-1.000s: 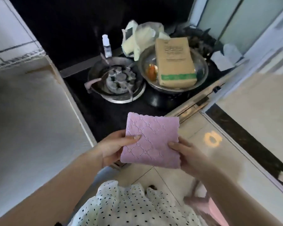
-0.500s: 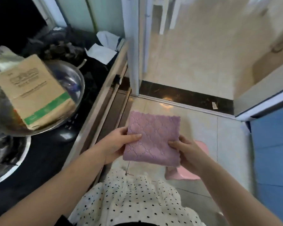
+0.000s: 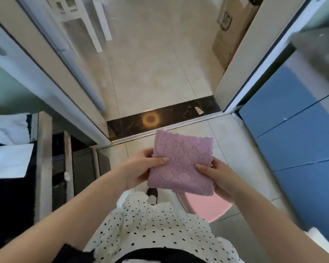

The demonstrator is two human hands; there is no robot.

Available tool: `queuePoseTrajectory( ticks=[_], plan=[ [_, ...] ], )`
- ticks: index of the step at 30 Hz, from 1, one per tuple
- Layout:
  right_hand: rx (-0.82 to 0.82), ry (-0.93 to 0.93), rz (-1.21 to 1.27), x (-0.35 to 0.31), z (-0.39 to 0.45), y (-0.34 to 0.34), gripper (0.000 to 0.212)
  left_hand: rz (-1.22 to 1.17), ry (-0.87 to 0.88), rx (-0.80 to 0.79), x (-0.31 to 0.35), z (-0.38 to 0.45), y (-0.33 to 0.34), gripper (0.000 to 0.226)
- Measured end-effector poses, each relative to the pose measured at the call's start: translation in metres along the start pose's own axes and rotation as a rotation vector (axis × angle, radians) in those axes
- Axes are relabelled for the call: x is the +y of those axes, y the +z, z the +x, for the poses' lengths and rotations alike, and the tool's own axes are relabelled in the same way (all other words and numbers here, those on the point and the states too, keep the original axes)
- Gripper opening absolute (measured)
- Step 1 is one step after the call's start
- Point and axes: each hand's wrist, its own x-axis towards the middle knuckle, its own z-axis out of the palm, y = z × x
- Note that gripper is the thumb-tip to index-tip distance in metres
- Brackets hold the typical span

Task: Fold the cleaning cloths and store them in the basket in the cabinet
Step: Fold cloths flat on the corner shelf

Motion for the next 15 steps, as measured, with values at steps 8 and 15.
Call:
queuePoseTrajectory(
  ticks=[8,15],
  plan=[
    [0.173,-0.162,0.188,-0.085,0.045,-0.027,0.052,0.240,-0.056,-0.183,0.128,0.101,0.035,0.034],
    [0.368,-0.261,0.342,-0.136,0.065,-0.075,0.057,0.403,-0.070,-0.368,0.196,0.178,0.099,0.044]
  ],
)
